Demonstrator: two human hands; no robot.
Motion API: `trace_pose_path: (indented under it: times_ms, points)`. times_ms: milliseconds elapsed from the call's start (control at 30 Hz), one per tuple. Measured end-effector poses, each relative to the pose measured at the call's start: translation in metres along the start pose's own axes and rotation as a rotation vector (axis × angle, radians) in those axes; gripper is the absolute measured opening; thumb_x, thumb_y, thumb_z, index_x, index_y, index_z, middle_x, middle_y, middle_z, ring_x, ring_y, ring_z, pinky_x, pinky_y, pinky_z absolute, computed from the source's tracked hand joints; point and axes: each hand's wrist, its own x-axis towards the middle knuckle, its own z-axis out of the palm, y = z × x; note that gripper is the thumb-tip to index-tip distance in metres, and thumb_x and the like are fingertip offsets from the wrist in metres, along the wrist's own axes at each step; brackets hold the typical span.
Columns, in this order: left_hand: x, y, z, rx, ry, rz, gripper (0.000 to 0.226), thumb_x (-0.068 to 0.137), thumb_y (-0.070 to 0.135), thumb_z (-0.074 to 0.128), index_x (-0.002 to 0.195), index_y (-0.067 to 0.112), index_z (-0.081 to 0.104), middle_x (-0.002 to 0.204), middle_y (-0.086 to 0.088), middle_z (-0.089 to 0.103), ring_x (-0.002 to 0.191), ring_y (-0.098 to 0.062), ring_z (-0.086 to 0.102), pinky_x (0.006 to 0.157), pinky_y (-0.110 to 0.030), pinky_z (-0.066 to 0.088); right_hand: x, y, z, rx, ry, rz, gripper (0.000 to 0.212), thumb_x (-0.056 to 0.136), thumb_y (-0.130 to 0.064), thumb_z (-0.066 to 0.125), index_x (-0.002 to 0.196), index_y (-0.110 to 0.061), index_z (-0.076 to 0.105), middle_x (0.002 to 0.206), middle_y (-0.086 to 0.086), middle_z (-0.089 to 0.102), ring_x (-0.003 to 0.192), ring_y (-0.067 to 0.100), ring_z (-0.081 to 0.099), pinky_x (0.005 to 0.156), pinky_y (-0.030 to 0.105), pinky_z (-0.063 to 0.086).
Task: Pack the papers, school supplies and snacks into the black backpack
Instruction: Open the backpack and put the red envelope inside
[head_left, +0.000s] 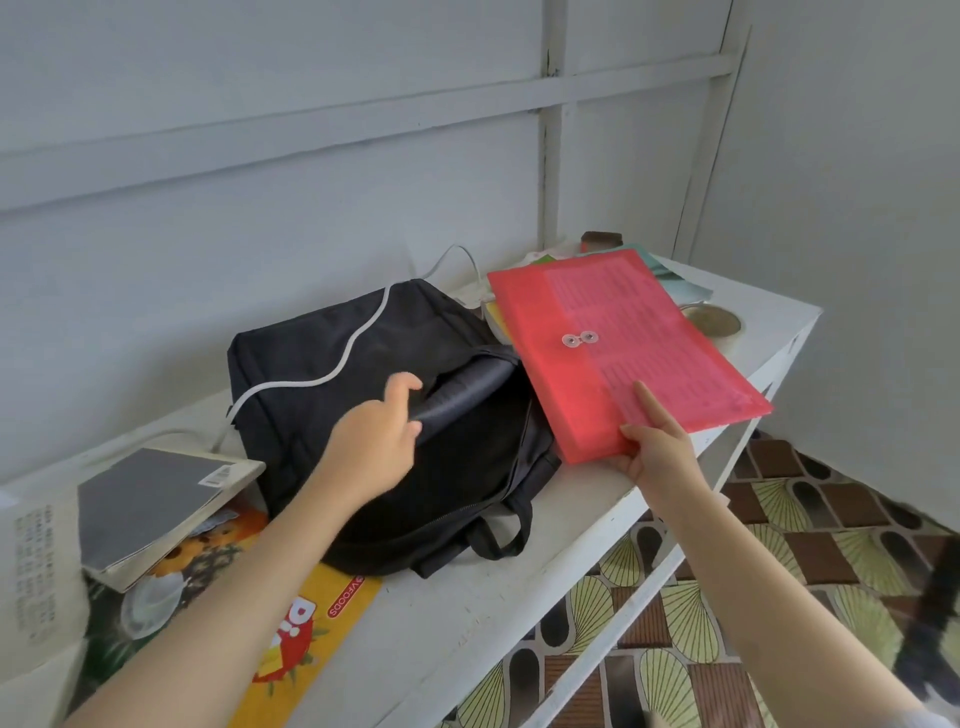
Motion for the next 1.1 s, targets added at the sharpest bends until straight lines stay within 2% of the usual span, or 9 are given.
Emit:
trace_pose_path:
  times_ms: [100, 167, 300, 400, 567, 633, 833, 967, 1100]
  points:
    - [0.027, -0.024, -0.018, -0.282, -0.209, -0.179, 0.032, 0.095, 0.023, 0.046, 0.124, 0.025, 0.032, 0.089, -0.003, 0.062, 0.082, -0.021, 0.057, 0.074, -0.034, 0.042, 0.0, 0.001, -0.001, -0.039, 0.009, -0.014, 0.058, 0.091, 0.011, 0.042, 0.131, -0.029, 0.054, 0.134, 0.005, 0.042, 0.091, 0.021, 0.053, 0.07, 0.045, 0.059]
    - [0.04, -0.033, -0.024, -0.387, -0.297, -0.251, 0.029, 0.097, 0.022, 0.045, 0.122, 0.025, 0.031, 0.08, -0.003, 0.054, 0.07, -0.016, 0.051, 0.062, -0.027, 0.039, 0.001, 0.001, -0.001, -0.048, 0.015, -0.017, 0.058, 0.091, 0.011, 0.043, 0.131, -0.029, 0.054, 0.136, 0.006, 0.041, 0.09, 0.022, 0.053, 0.073, 0.045, 0.058]
    - [0.044, -0.044, -0.012, -0.401, -0.31, -0.323, 0.037, 0.097, 0.021, 0.045, 0.128, 0.025, 0.026, 0.072, -0.004, 0.048, 0.058, -0.012, 0.042, 0.058, -0.027, 0.038, 0.001, 0.002, -0.001, -0.058, 0.016, -0.026, 0.057, 0.092, 0.01, 0.043, 0.131, -0.03, 0.054, 0.141, 0.006, 0.039, 0.091, 0.021, 0.058, 0.068, 0.041, 0.059]
    - [0.036, -0.047, -0.002, -0.181, -0.053, -0.167, 0.047, 0.092, 0.02, 0.056, 0.132, 0.027, 0.032, 0.1, 0.001, 0.057, 0.081, -0.016, 0.055, 0.074, -0.032, 0.045, 0.001, 0.002, -0.001, -0.063, 0.012, -0.034, 0.056, 0.092, 0.01, 0.043, 0.131, -0.029, 0.053, 0.142, 0.007, 0.039, 0.087, 0.019, 0.057, 0.067, 0.039, 0.059]
    - [0.025, -0.046, 0.009, 0.265, 0.127, 0.258, 0.054, 0.068, -0.009, 0.069, 0.115, 0.017, 0.063, 0.096, -0.009, 0.066, 0.065, -0.027, 0.063, 0.047, -0.028, 0.044, 0.001, 0.003, -0.001, -0.09, 0.016, -0.043, 0.056, 0.092, 0.009, 0.044, 0.131, -0.03, 0.054, 0.141, 0.006, 0.039, 0.088, 0.02, 0.058, 0.065, 0.036, 0.06]
    - [0.017, -0.046, 0.012, 0.359, 0.128, 0.304, 0.051, 0.066, -0.001, 0.077, 0.113, 0.013, 0.067, 0.099, -0.014, 0.068, 0.063, -0.029, 0.066, 0.044, -0.028, 0.048, 0.001, 0.003, -0.002, -0.102, 0.013, -0.05, 0.056, 0.092, 0.008, 0.045, 0.132, -0.03, 0.053, 0.142, 0.006, 0.038, 0.086, 0.018, 0.058, 0.065, 0.036, 0.06]
    - [0.003, -0.05, 0.024, 0.558, -0.019, 0.206, 0.076, 0.077, 0.063, 0.054, 0.138, 0.019, 0.043, 0.131, -0.018, 0.053, 0.091, -0.035, 0.065, 0.07, -0.04, 0.055, -0.003, 0.003, 0.0, -0.134, 0.018, -0.072, 0.057, 0.092, 0.008, 0.045, 0.133, -0.031, 0.051, 0.143, 0.006, 0.038, 0.085, 0.017, 0.058, 0.067, 0.036, 0.06]
    - [0.005, -0.043, 0.017, 0.643, -0.077, 0.127, 0.082, 0.083, 0.071, 0.032, 0.149, 0.029, 0.008, 0.125, -0.012, 0.047, 0.087, -0.019, 0.058, 0.061, -0.023, 0.042, -0.008, 0.002, 0.001, -0.128, 0.015, -0.077, 0.057, 0.092, 0.009, 0.043, 0.135, -0.028, 0.05, 0.143, 0.004, 0.037, 0.091, 0.018, 0.058, 0.066, 0.035, 0.06]
    - [0.011, -0.039, 0.013, 0.645, -0.136, 0.106, 0.078, 0.088, 0.065, 0.035, 0.149, 0.031, -0.001, 0.118, -0.009, 0.048, 0.085, -0.014, 0.056, 0.057, -0.02, 0.035, -0.016, -0.001, -0.004, -0.077, -0.021, -0.062, 0.058, 0.092, 0.011, 0.041, 0.135, -0.026, 0.05, 0.143, 0.007, 0.037, 0.092, 0.018, 0.057, 0.068, 0.039, 0.059]
